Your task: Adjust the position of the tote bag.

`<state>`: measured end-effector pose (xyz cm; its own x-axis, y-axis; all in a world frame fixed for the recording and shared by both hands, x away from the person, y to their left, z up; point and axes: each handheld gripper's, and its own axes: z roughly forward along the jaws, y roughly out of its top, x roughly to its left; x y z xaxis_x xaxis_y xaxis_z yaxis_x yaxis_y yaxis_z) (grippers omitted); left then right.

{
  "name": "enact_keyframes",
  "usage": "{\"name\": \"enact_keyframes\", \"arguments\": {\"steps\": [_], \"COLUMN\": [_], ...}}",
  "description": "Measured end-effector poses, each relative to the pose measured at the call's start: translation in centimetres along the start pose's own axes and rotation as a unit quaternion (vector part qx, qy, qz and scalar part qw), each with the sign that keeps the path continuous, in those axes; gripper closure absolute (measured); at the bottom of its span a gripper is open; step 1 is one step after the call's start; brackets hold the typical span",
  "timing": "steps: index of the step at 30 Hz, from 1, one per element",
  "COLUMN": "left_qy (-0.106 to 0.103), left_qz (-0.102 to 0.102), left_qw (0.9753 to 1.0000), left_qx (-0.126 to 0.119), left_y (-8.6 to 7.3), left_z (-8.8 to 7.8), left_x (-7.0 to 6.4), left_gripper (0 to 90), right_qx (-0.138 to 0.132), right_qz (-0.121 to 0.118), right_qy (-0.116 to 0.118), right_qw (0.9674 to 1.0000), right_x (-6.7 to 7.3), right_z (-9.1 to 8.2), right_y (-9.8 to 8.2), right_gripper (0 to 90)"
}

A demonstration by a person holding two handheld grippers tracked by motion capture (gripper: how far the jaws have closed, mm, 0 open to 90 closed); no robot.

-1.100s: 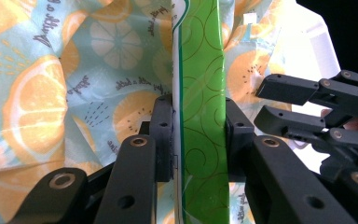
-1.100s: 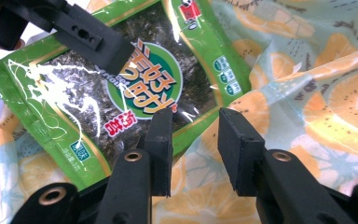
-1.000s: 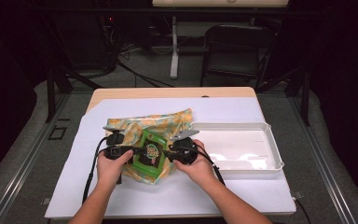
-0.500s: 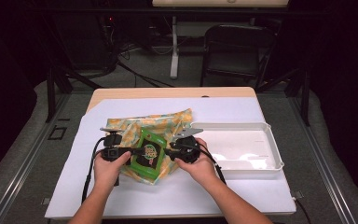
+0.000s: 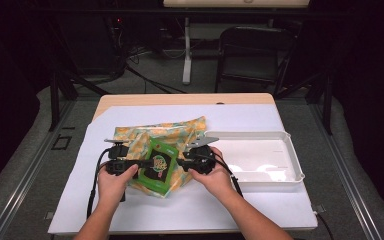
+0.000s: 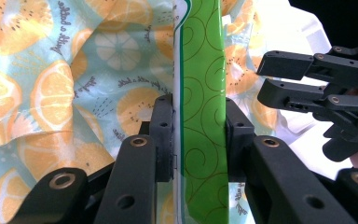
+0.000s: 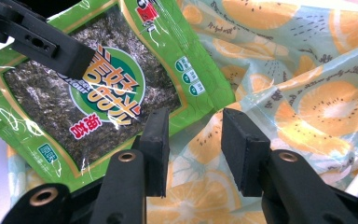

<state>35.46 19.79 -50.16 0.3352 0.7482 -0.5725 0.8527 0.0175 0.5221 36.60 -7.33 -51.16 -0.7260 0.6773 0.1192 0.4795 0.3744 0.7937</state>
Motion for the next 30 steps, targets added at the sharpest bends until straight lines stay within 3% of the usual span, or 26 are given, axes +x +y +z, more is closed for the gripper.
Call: {"name": "enact_keyframes", "arguments": {"steps": [30], "left_qy": [-0.015], "left_qz": [0.003], "left_qw": [0.9995], "left_qx": [-0.029], "left_y": [0.6], "left_z": [-1.3], "left_x": [-0.8], "left_gripper": [71.4], "right_qx": [-0.006], "right_qz": [0.002], "right_qy": [0.000], "right_qw": [1.0000], "right_x": [-0.1], "right_z": [-0.3], "right_y": [0.1], "right_gripper": [61.2]}}
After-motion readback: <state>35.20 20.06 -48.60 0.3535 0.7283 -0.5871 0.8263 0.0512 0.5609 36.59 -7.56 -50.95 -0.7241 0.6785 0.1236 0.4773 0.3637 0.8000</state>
